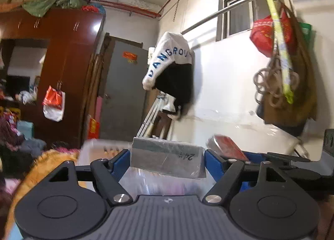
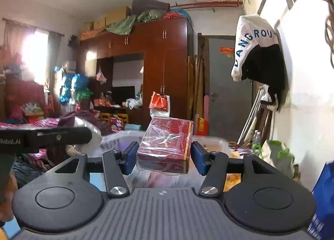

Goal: Organize objects
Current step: 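Carry both items over the white basket and open both tools to drop them, then grasp a clear packet with the left tool while the right tool grasps a foil-wrapped box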

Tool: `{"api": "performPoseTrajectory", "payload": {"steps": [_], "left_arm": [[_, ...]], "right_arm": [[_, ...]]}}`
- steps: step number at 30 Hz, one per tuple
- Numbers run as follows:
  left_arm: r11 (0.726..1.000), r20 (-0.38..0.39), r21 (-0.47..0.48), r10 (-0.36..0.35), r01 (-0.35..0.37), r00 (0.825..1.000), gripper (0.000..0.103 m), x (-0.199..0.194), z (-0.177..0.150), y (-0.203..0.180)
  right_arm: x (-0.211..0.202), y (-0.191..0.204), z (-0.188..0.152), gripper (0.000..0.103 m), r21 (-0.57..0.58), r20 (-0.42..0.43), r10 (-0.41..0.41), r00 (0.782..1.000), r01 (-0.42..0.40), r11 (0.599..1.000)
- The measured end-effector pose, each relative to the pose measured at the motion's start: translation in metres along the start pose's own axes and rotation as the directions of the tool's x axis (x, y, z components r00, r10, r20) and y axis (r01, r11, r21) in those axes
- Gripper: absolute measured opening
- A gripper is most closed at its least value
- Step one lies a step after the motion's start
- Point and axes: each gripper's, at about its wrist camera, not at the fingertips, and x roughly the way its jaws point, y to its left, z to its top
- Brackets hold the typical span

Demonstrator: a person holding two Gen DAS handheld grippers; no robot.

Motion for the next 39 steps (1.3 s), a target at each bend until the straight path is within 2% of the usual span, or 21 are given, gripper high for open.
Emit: {"api": "performPoseTrajectory", "payload": {"steps": [4, 8, 9, 10, 11, 12, 14, 17, 19, 21, 24, 26, 29, 31, 34, 37, 39], "left_arm": [[1.000, -0.046, 0.009, 0.018, -0.017, 0.999, 0.080, 0.048, 0.036, 0.001], [0.998, -0.139, -0.009, 0.054, -0.056, 0.989, 0.081, 0.094, 0.039, 0.009], [0.998, -0.151, -0.010, 0.053, -0.056, 0.987, 0.087, 0.101, 0.037, 0.011], [0.997, -0.156, -0.004, 0.074, -0.075, 0.985, 0.098, 0.108, 0.033, 0.013], [0.995, -0.162, 0.009, 0.104, -0.103, 0.981, 0.103, 0.113, 0.030, 0.013], [0.991, -0.162, 0.028, 0.130, -0.127, 0.978, 0.103, 0.114, 0.027, 0.012], [0.986, -0.149, 0.049, 0.164, -0.158, 0.975, 0.103, 0.108, 0.023, 0.010], [0.991, -0.123, 0.037, 0.130, -0.127, 0.984, 0.103, 0.081, 0.020, 0.006], [0.992, -0.102, 0.031, 0.127, -0.124, 0.987, 0.103, 0.057, 0.015, 0.003], [0.991, -0.099, 0.034, 0.129, -0.126, 0.987, 0.103, 0.037, 0.006, 0.002], [0.982, -0.109, 0.071, 0.183, -0.176, 0.977, 0.103, 0.024, -0.006, 0.003], [0.971, -0.136, 0.080, 0.234, -0.225, 0.963, 0.103, 0.020, -0.015, 0.010], [0.971, -0.199, 0.049, 0.240, -0.235, 0.950, 0.103, 0.020, -0.026, 0.024], [0.968, -0.234, 0.052, 0.253, -0.247, 0.939, 0.103, 0.018, -0.035, 0.030], [0.967, -0.292, 0.075, 0.254, -0.243, 0.922, 0.103, 0.018, -0.050, 0.031], [0.963, -0.320, 0.110, 0.270, -0.247, 0.908, 0.103, 0.022, -0.060, 0.028], [0.961, -0.328, 0.121, 0.274, -0.248, 0.904, 0.103, 0.021, -0.065, 0.027]], "right_arm": [[0.047, -0.018, 0.027, 0.058, -0.008, -0.103, -0.019, 0.994, 0.018, 1.000], [0.076, -0.029, 0.028, 0.060, -0.018, -0.148, -0.006, 0.989, 0.003, 1.000], [0.081, -0.029, 0.024, 0.074, -0.030, -0.165, 0.004, 0.986, -0.009, 1.000], [0.083, -0.028, 0.019, 0.085, -0.050, -0.184, -0.008, 0.983, -0.001, 0.999], [0.082, -0.027, 0.015, 0.098, -0.074, -0.184, -0.041, 0.982, 0.028, 0.997], [0.079, -0.026, 0.011, 0.100, -0.094, -0.173, -0.075, 0.982, 0.059, 0.994], [0.062, -0.028, 0.005, 0.102, -0.077, -0.154, -0.067, 0.986, 0.056, 0.995], [0.027, -0.029, -0.004, 0.103, -0.003, -0.087, -0.037, 0.996, 0.036, 0.999], [0.008, -0.021, -0.016, 0.103, 0.019, -0.085, 0.007, 0.996, -0.005, 1.000], [-0.001, -0.008, -0.032, 0.103, 0.008, -0.123, 0.065, 0.990, -0.064, 0.998], [0.002, 0.015, -0.055, 0.103, -0.050, -0.208, 0.117, 0.971, -0.130, 0.990], [0.012, 0.027, -0.066, 0.103, -0.059, -0.277, 0.127, 0.952, -0.148, 0.987], [0.025, 0.040, -0.077, 0.103, -0.064, -0.324, 0.127, 0.937, -0.156, 0.986], [0.033, 0.044, -0.081, 0.102, -0.059, -0.336, 0.129, 0.933, -0.157, 0.986], [0.043, 0.044, -0.085, 0.094, -0.013, -0.376, 0.163, 0.912, -0.182, 0.983], [0.043, 0.047, -0.094, 0.072, -0.001, -0.403, 0.163, 0.901, -0.179, 0.984], [0.044, 0.048, -0.099, 0.051, -0.004, -0.420, 0.164, 0.893, -0.183, 0.983]]}}
